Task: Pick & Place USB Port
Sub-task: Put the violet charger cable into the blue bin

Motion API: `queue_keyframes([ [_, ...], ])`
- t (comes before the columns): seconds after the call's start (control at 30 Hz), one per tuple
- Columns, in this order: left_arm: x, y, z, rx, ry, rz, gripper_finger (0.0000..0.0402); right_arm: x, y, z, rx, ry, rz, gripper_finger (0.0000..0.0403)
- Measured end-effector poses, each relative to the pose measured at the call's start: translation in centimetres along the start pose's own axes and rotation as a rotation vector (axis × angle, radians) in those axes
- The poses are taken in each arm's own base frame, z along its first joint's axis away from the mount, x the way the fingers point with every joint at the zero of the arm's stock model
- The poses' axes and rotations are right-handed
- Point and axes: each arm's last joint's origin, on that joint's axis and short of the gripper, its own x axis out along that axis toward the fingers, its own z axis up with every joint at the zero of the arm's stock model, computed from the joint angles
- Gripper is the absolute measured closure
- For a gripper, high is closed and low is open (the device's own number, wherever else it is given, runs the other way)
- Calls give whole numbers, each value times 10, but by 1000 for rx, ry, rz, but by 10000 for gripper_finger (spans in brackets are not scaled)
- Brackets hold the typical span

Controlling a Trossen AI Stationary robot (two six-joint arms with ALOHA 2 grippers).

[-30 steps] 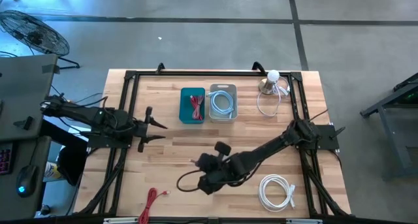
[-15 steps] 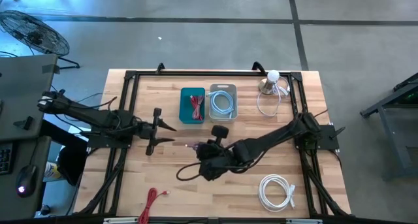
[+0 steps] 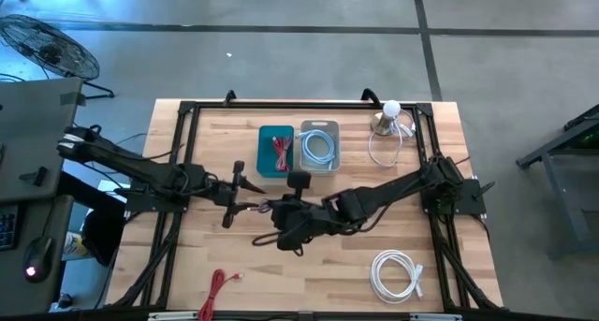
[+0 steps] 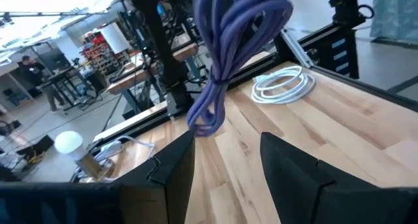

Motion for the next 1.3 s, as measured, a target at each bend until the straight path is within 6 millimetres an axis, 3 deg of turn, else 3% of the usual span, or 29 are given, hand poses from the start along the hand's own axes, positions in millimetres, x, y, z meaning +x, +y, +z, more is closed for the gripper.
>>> queue_keyframes([
  [0.4, 14, -3, -2, -30, -60, 5, 232, 8, -9, 10, -27, -82, 99, 402],
  [1.3, 13, -1, 2, -25, -101, 24, 232, 32, -44, 14, -11, -131, 197, 403],
])
